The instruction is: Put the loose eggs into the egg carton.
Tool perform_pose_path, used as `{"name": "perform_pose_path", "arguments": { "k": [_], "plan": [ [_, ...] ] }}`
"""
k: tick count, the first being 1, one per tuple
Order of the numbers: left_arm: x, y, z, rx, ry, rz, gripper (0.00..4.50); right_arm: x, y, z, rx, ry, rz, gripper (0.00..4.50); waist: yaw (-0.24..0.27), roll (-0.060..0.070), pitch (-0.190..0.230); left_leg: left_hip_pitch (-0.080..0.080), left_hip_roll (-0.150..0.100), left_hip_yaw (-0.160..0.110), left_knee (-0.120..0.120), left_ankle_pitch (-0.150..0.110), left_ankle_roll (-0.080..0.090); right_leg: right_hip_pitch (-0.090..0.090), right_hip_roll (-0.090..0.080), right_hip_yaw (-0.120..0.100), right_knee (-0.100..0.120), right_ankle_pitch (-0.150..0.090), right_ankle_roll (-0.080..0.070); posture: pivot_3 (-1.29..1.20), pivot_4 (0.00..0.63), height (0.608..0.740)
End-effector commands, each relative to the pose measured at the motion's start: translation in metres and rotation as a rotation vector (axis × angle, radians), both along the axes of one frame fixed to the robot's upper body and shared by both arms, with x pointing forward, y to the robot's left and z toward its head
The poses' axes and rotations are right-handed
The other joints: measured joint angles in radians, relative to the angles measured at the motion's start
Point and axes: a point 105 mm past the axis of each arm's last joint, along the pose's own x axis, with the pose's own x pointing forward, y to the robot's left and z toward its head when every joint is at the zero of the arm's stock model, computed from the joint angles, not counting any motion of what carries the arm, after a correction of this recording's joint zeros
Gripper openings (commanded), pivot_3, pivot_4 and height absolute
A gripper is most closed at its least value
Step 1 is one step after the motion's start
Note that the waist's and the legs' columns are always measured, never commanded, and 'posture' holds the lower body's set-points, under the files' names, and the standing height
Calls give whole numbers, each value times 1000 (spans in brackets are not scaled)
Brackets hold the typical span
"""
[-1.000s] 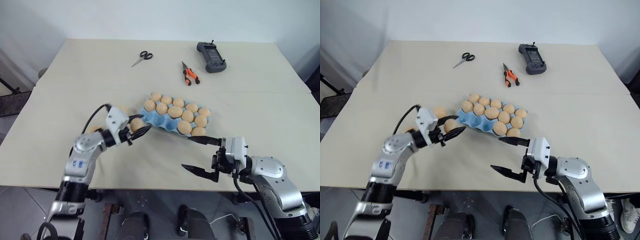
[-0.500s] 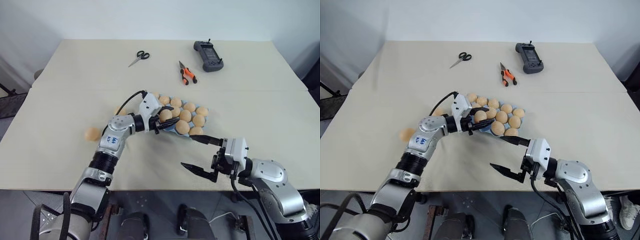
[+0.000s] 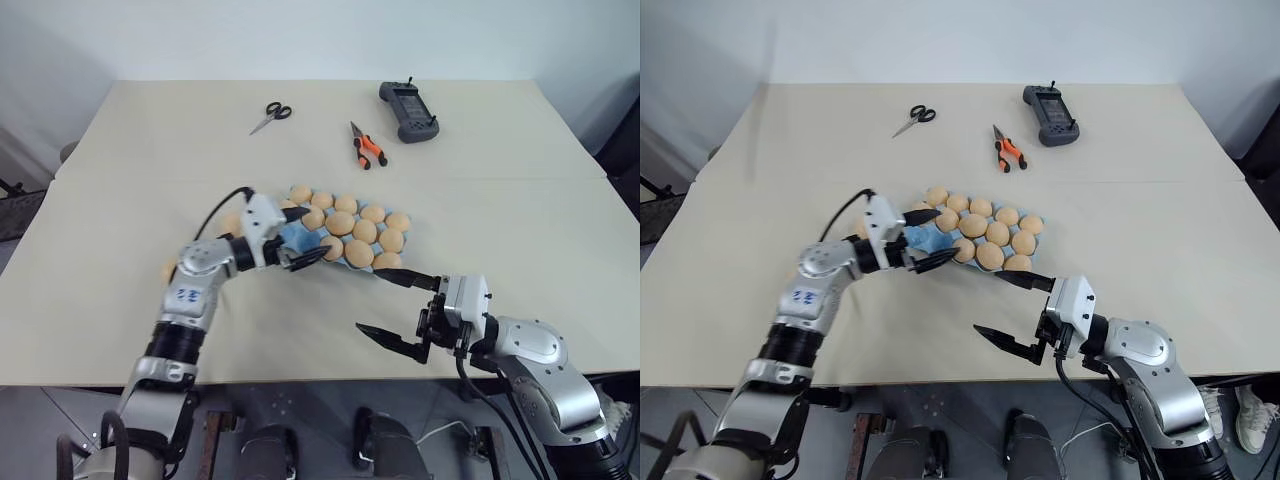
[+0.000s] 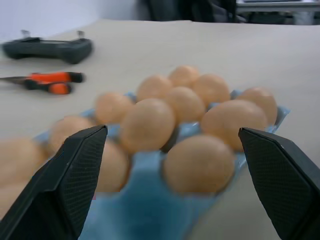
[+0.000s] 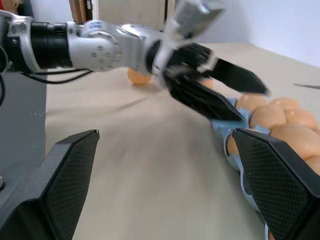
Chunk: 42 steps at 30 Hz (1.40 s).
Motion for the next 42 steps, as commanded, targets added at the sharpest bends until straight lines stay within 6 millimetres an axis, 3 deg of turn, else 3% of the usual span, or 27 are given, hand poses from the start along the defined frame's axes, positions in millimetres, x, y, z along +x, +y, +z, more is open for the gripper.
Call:
{"name": "perform_pose_path", "arguments": {
  "k": [1,7,14,16,20,23,26,36,41,42],
  "plan": [
    [-22,37,22,-49,-82,42,4490,-1,3,3,15,-11,39,4500,-3,0,0,0,0,0,0,0,0,0,0,0,0,0,0,0,150,740],
    [-69,84,10,27,-87,125,4490,3,2,1,13,-4,65,4500,0,0,0,1,0,0,0,-1,-1,0,0,1,1,0,0,0,150,740],
    [-103,175,-12,-47,-15,543,4490,7,1,0,9,-5,85,4500,0,0,0,2,1,-1,0,-2,0,0,-1,1,0,0,-1,0,150,740],
    [-118,196,-27,-56,16,645,4490,8,0,0,5,-10,89,4500,0,0,0,2,1,-1,0,-2,-1,-1,-1,1,0,-1,-1,0,150,740],
    [-138,216,-44,-103,28,791,4490,9,0,2,4,-29,92,4500,0,0,0,2,1,0,0,-3,0,0,-2,2,0,-1,-1,0,150,740],
    [-144,213,-55,-115,61,797,4490,9,0,3,4,-35,94,4500,5,-2,-1,2,1,0,0,-3,0,-1,-2,1,-1,-1,-1,0,150,740],
    [-137,205,-56,-122,78,763,4490,8,0,2,-3,-30,102,4500,8,-2,-1,2,1,0,0,-4,0,-1,-2,1,-2,-1,-2,0,150,740],
    [-73,179,-38,-126,85,662,4490,8,1,5,-11,-35,118,4500,3,-2,-1,3,1,0,0,-2,-2,-1,-2,1,2,-1,-3,0,150,740],
    [-49,172,-60,-82,212,677,4490,6,4,6,-5,-37,118,4500,-3,-2,-1,3,1,3,-1,-3,-2,-1,-1,1,2,-1,-2,0,150,740],
    [-47,170,-61,-70,219,674,4302,7,4,6,-3,-39,114,4500,-3,-2,-1,3,1,3,-1,-3,-2,-1,-1,0,2,-1,-2,0,150,740]
  ]
}}
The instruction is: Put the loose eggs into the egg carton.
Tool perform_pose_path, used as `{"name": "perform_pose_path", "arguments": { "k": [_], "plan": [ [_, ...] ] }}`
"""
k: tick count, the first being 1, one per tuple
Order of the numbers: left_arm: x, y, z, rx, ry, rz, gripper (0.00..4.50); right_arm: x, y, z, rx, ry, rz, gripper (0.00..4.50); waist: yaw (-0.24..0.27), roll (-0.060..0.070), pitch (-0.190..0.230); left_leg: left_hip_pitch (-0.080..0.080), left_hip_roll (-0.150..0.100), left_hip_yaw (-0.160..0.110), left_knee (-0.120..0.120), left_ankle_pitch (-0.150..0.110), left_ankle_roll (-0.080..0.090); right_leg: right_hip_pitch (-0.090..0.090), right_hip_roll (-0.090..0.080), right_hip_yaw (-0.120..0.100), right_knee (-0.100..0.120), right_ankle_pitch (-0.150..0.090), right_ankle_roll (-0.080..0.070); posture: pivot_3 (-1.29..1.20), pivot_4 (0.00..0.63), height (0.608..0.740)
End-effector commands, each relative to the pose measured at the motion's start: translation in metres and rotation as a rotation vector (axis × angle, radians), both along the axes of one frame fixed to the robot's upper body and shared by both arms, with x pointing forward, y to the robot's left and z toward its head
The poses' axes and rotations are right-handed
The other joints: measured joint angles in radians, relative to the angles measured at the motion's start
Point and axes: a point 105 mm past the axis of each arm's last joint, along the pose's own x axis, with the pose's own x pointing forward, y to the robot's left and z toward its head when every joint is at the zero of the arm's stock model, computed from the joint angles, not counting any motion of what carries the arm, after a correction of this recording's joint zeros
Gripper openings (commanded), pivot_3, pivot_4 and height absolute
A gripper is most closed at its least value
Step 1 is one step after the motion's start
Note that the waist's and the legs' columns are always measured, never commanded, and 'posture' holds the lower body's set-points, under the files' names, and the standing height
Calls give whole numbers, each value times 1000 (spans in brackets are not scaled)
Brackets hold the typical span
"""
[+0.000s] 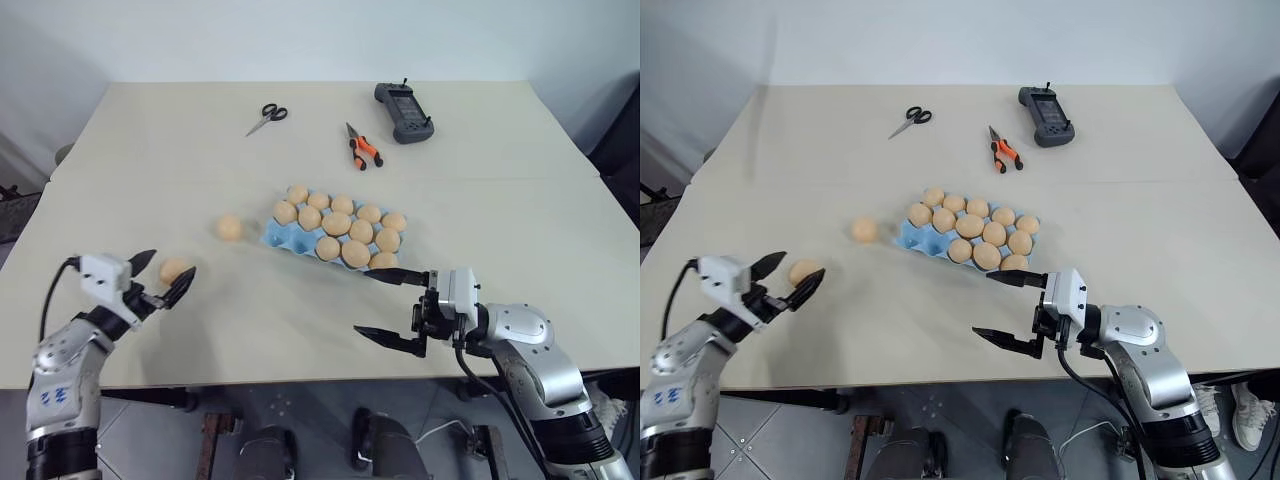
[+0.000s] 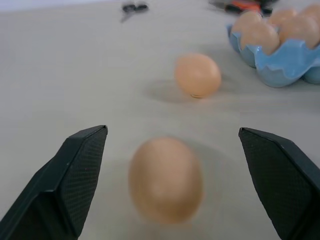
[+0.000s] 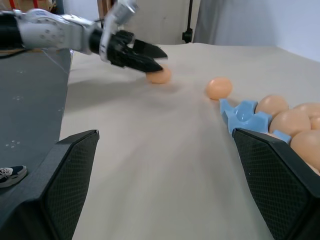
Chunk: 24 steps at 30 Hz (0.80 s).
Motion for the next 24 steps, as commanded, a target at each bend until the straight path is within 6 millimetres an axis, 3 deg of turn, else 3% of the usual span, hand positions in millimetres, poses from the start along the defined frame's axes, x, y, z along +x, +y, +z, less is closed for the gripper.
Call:
{"name": "perform_pose_path", "arguments": {
  "k": [1,7,9,15,20,22,24],
  "plan": [
    [5,1,-7,25,56,9,4098,-4,3,12,25,-45,5,4500,0,0,0,0,0,1,0,0,0,0,0,0,0,0,0,0,150,740],
    [6,0,-4,57,55,-16,2256,-4,4,12,32,-46,-5,4500,2,0,0,0,1,1,-1,0,0,-1,0,0,-1,0,0,0,150,740],
    [10,-6,6,62,8,-55,1705,-4,4,11,33,-43,-9,4500,2,0,0,0,1,1,-1,0,0,-1,0,0,-1,0,0,0,150,740],
    [23,-77,45,103,-104,-402,1574,-4,2,10,26,-38,-22,4500,19,0,0,0,-1,1,-1,0,0,0,-1,0,-1,0,0,0,150,740],
    [36,-140,49,146,-88,-652,1574,0,-2,12,23,-52,-57,4500,17,0,0,0,-1,2,-1,0,0,0,0,0,-1,0,0,0,150,740],
    [55,-167,52,168,-94,-683,1574,0,-5,13,25,-60,-88,4500,24,-1,0,0,-1,3,-1,1,0,0,0,0,-1,0,0,0,150,740],
    [64,-179,60,165,-111,-692,1574,0,-5,18,47,-66,-114,4500,26,-1,-1,-1,-3,4,0,1,1,0,1,0,-2,0,1,0,150,740]
  ]
}}
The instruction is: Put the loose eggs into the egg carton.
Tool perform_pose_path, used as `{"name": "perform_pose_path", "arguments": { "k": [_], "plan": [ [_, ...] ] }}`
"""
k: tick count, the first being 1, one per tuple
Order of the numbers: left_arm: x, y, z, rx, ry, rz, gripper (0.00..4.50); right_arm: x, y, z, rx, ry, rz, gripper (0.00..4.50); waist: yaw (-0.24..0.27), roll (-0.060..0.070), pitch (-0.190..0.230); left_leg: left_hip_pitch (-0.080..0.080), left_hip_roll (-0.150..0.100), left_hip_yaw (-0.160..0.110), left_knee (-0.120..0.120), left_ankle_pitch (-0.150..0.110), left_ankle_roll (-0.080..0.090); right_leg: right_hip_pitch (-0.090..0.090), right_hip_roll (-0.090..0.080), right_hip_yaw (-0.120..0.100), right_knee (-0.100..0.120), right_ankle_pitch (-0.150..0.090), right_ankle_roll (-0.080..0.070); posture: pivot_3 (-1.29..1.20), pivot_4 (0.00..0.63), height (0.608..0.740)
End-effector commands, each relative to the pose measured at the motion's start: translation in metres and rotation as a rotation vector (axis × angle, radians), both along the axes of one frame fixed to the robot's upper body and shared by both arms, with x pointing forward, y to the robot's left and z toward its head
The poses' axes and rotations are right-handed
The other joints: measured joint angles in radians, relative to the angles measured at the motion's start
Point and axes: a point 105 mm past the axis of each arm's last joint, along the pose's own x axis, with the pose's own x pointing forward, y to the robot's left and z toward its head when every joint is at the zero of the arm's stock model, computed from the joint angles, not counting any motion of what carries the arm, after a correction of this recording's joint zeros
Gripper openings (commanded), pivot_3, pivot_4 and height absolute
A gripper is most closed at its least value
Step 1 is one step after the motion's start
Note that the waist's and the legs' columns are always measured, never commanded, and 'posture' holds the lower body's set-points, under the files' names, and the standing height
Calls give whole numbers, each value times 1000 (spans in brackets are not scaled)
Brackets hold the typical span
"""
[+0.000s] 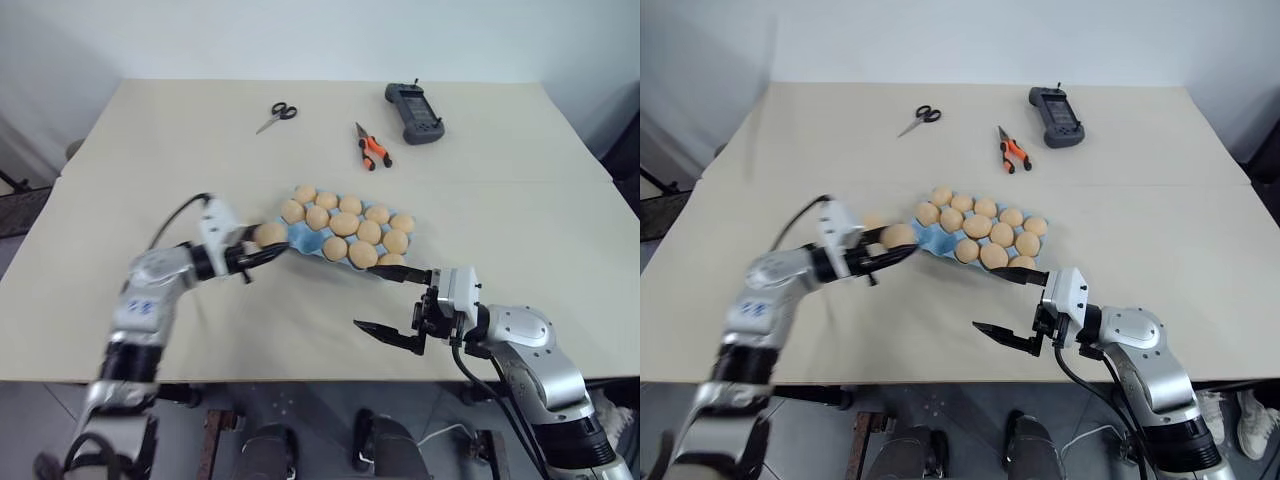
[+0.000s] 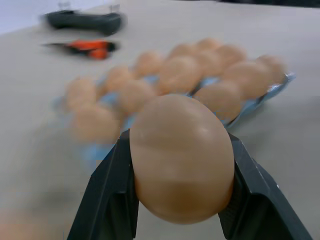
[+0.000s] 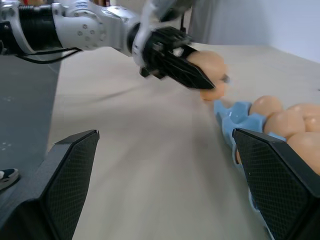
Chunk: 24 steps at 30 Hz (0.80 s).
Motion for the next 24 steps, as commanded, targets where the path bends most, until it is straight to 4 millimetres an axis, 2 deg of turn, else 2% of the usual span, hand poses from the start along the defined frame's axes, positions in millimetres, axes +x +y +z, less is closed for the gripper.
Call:
{"name": "perform_pose_path", "arguments": {
  "k": [1,4,8,9,16,21,24],
  "plan": [
    [10,-14,11,21,-45,-20,1574,-3,-2,18,44,-61,-46,4500,-3,0,0,0,0,0,0,0,0,0,0,0,0,0,0,0,150,740],
    [10,-24,9,39,-27,-71,1574,-5,0,20,64,-69,-67,4500,-22,0,0,0,0,2,0,0,0,-1,1,0,-1,0,0,0,150,740],
    [15,-20,11,43,-31,-38,1574,-9,2,19,72,-63,-82,4500,-24,0,0,1,1,2,-1,0,0,-1,2,0,0,0,0,0,150,740],
    [16,-18,13,42,-42,-31,2287,-10,2,18,74,-62,-86,4500,-24,0,0,1,1,2,0,0,0,-1,2,0,-1,0,0,0,150,740],
    [18,-9,26,13,-97,6,4482,-10,3,18,81,-58,-90,4500,-23,0,0,1,2,2,0,1,1,0,-1,1,0,0,0,0,150,740],
    [3,5,41,-14,-163,-33,4482,-10,5,18,79,-56,-76,4500,-25,0,0,1,2,2,0,1,1,-1,-1,1,0,0,0,0,150,740],
    [-12,38,34,33,-168,-23,4482,-11,2,15,66,-47,-69,4500,-30,0,0,1,3,2,0,0,1,-1,0,1,1,0,0,0,150,740]
  ]
}}
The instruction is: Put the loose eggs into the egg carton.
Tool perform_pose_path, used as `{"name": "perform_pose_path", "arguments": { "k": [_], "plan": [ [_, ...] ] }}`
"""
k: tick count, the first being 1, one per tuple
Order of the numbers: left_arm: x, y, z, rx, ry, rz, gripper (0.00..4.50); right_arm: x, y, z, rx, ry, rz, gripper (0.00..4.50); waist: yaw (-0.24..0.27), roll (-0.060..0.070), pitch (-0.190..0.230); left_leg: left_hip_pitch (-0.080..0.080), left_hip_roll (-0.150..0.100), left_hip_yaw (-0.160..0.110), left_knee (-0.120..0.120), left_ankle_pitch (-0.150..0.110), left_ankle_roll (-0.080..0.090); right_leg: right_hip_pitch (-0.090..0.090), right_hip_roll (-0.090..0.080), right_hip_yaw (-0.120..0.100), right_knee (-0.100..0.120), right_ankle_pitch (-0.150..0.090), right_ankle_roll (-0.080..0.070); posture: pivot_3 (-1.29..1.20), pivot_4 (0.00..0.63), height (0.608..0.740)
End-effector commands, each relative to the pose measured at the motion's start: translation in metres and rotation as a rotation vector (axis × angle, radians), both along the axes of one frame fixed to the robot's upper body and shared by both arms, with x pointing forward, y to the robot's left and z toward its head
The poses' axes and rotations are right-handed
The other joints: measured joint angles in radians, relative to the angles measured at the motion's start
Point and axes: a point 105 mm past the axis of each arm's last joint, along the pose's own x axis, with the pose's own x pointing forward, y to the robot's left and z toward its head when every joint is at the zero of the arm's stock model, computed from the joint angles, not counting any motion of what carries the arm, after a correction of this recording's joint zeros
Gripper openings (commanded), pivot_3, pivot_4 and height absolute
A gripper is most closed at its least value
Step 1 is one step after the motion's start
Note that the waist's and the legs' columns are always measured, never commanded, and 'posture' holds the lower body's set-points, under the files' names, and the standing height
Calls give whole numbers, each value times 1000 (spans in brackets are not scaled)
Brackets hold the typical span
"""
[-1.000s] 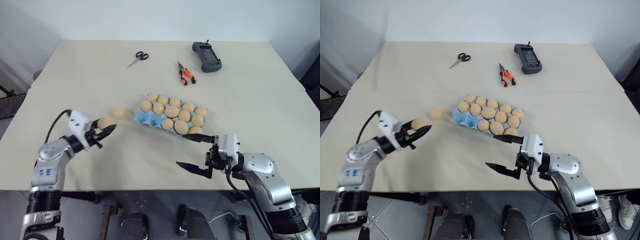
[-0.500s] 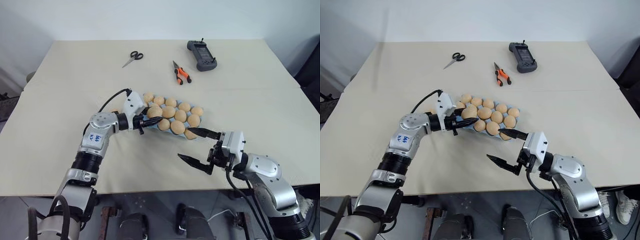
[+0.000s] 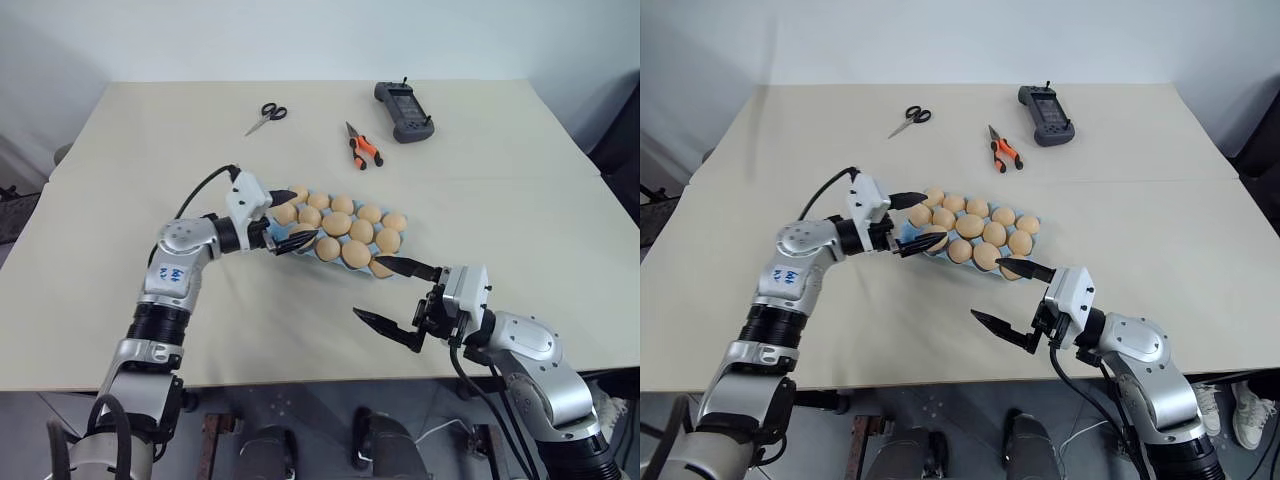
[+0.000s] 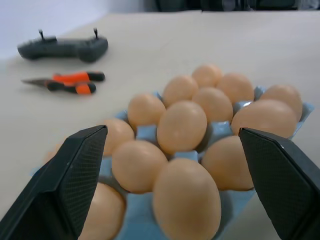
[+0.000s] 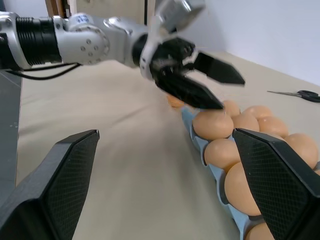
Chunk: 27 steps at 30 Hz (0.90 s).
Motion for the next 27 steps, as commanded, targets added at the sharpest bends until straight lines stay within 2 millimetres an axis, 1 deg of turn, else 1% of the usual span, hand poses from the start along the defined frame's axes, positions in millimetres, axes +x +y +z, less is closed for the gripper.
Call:
{"name": "perform_pose_path", "arguments": {
  "k": [1,3,5,7,10,12,14,17,19,21,27],
  "plan": [
    [-21,42,3,51,-64,15,4482,-7,-2,4,-7,-21,25,4500,-8,0,0,0,0,0,0,0,0,0,0,0,0,0,0,0,150,740],
    [-34,68,-1,89,-57,23,4482,-8,-9,4,-22,-17,21,4500,-12,0,0,1,1,0,0,0,-1,0,0,0,1,0,0,0,150,740],
    [-48,86,-4,125,-44,11,4482,-9,-17,3,-40,-11,14,4500,-13,0,0,0,1,0,0,0,-1,-1,0,0,0,0,0,0,150,740],
    [-58,110,-14,173,-13,45,4482,-9,-25,2,-60,-1,5,4500,-7,0,0,0,1,0,0,0,0,0,0,0,-1,0,0,0,150,740],
    [-65,138,-26,203,13,136,4482,-9,-33,-2,-87,9,-1,4500,4,0,0,0,0,0,0,-1,1,0,-1,1,-1,0,0,0,150,740],
    [-68,151,-29,175,22,198,4482,-8,-36,-2,-88,10,-9,4500,7,0,0,0,1,-1,0,-2,0,0,-1,0,-1,0,0,0,150,740],
    [-72,153,-28,129,21,220,4482,-7,-37,-1,-86,6,-17,4500,5,0,0,0,1,-1,0,-2,0,0,-1,0,0,0,0,0,150,740],
    [-79,148,-28,83,35,208,4482,-4,-39,0,-85,-2,-24,4500,3,0,0,0,1,-1,0,-2,0,0,-1,0,0,0,0,0,150,740],
    [-80,145,-29,71,44,216,4482,-2,-40,2,-87,-4,-25,4500,4,0,0,0,1,0,0,-2,0,0,-1,0,0,0,0,0,150,740],
    [-74,146,-29,59,51,254,4482,-1,-41,2,-97,-4,-15,4500,4,0,0,1,1,0,0,-2,0,0,-1,1,0,0,0,0,150,740],
    [-41,150,-20,-36,47,413,4482,3,-42,4,-107,-8,-4,4500,4,0,0,1,0,0,0,-2,0,0,-1,1,1,0,0,0,150,740]
  ]
}}
